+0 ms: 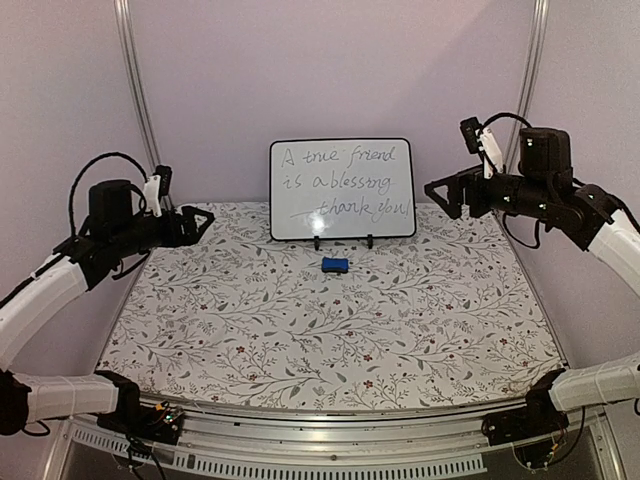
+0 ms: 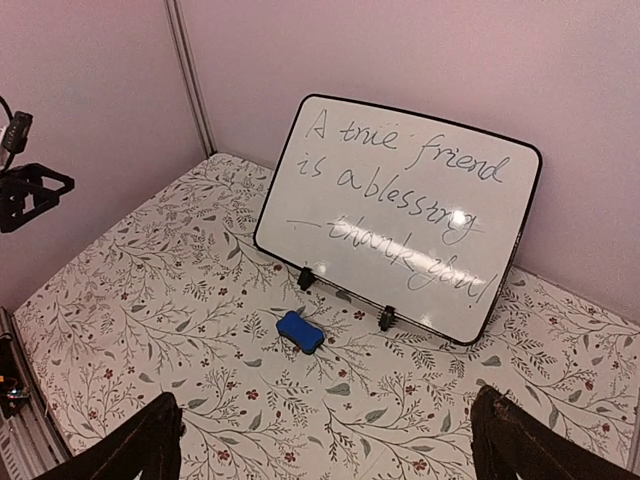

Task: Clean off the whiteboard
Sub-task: Move the whiteboard to the center of the board.

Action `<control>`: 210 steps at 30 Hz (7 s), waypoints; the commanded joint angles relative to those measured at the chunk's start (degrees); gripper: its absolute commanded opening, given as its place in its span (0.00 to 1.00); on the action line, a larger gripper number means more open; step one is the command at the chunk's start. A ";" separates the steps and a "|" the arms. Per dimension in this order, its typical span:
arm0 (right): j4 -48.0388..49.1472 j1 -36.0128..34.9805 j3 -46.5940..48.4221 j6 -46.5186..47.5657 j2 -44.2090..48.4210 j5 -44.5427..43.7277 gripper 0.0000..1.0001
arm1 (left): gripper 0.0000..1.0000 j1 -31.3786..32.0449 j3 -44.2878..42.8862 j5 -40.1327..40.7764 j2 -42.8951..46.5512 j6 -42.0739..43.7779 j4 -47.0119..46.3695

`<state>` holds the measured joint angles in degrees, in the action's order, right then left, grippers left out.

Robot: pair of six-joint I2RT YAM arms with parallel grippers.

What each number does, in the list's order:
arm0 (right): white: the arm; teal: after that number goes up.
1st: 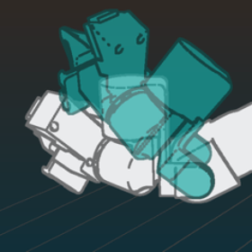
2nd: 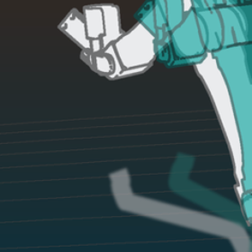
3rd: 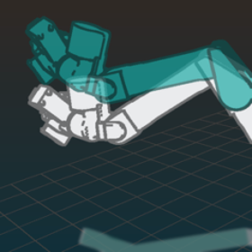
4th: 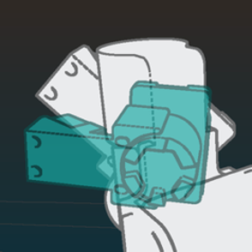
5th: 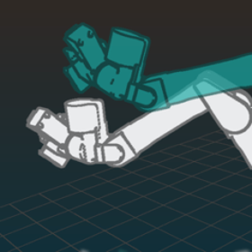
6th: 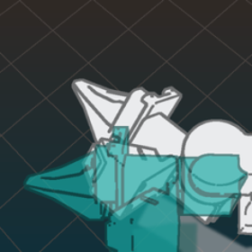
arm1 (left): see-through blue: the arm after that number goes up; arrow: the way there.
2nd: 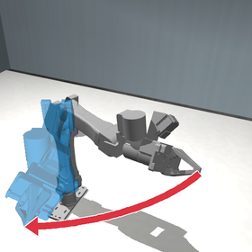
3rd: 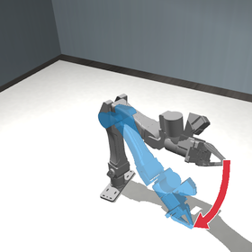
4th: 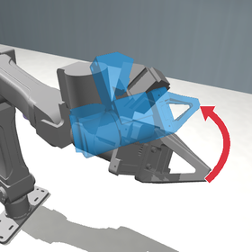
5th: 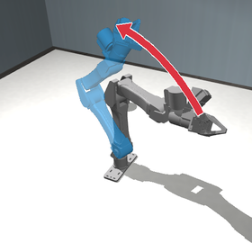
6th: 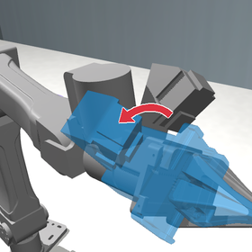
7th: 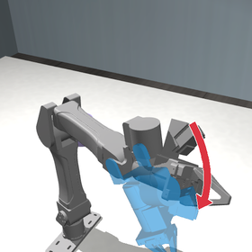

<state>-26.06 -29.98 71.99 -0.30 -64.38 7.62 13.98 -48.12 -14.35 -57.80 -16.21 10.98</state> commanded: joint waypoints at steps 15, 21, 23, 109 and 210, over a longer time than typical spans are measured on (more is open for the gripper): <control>3.00 -5.79 18.23 10.61 -34.59 4.05 0.99 | 1.00 -2.10 -1.01 0.08 -2.44 -1.02 -0.35; -2.19 -6.23 28.49 17.30 -48.26 7.36 0.93 | 1.00 -2.47 -0.92 -0.84 -2.79 -1.29 -0.49; -1.40 -6.23 29.09 18.64 -50.92 7.00 0.93 | 1.00 -2.70 -0.86 -1.27 -2.61 -1.21 -0.63; 8.36 -1.84 -12.94 -11.61 -21.95 -24.45 0.98 | 0.90 24.07 -44.28 17.53 -66.67 -10.47 -6.21; 21.96 -7.29 -13.78 -17.31 -31.88 -12.58 0.86 | 0.00 32.86 -22.01 38.71 -59.43 -29.64 -2.81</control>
<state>-7.11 -36.77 61.67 -17.98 -101.89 -2.28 44.51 -71.81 21.21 -119.66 -41.60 4.69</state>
